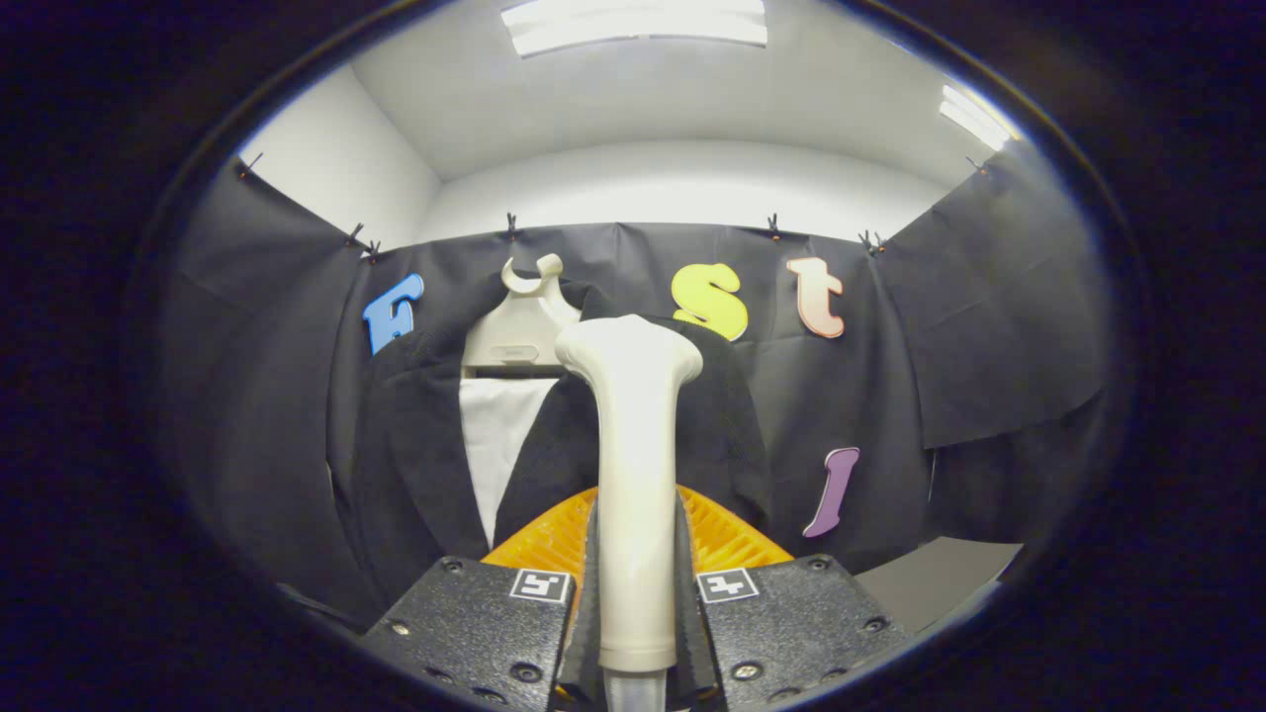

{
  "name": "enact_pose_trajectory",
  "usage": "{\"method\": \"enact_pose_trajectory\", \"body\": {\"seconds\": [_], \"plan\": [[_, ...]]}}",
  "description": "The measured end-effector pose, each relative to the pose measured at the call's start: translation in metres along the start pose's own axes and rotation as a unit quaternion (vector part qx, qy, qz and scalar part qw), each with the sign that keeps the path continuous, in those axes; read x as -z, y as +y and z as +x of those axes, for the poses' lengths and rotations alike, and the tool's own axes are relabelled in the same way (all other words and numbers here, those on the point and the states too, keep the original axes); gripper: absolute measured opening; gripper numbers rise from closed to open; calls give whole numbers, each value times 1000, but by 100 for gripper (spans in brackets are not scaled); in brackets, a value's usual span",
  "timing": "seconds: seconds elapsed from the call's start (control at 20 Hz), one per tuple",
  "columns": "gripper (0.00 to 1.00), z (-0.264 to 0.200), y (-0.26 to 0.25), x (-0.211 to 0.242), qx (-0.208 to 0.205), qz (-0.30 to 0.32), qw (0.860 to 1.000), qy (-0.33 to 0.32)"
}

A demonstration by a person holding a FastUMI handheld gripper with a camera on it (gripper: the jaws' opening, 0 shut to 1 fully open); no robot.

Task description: Iron the clothes twice with a garment steamer, once on the left side and once on the right side.

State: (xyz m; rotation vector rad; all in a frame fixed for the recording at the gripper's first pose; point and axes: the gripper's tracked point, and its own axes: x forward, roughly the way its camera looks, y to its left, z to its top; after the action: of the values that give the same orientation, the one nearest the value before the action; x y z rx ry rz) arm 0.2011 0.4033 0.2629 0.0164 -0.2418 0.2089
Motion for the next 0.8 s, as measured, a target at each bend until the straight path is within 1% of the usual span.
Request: {"method": "enact_pose_trajectory", "body": {"seconds": [0.3,0.8], "plan": [[33,-21,-6,39,9,-11,999,36],[33,-61,-9,103,9,-18,995,99]]}}
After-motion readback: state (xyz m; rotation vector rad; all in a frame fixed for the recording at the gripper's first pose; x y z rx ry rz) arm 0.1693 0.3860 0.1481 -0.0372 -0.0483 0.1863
